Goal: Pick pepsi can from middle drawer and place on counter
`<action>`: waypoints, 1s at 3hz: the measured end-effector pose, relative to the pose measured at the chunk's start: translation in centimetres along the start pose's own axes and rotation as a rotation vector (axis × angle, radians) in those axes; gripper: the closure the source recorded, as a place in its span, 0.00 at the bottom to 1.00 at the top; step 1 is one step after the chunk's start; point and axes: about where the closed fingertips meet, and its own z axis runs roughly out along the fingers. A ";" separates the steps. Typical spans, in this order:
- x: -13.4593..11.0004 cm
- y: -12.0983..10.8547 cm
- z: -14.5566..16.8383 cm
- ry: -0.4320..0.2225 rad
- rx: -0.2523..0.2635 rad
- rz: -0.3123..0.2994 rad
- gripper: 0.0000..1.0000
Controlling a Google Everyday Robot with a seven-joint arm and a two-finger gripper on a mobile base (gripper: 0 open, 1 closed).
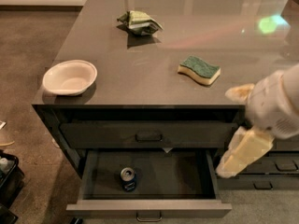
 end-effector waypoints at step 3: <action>1.7 5.2 9.1 -0.109 -0.151 0.111 0.00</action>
Offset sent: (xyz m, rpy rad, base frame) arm -0.0173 0.0250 -0.0555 0.0870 0.0999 0.0023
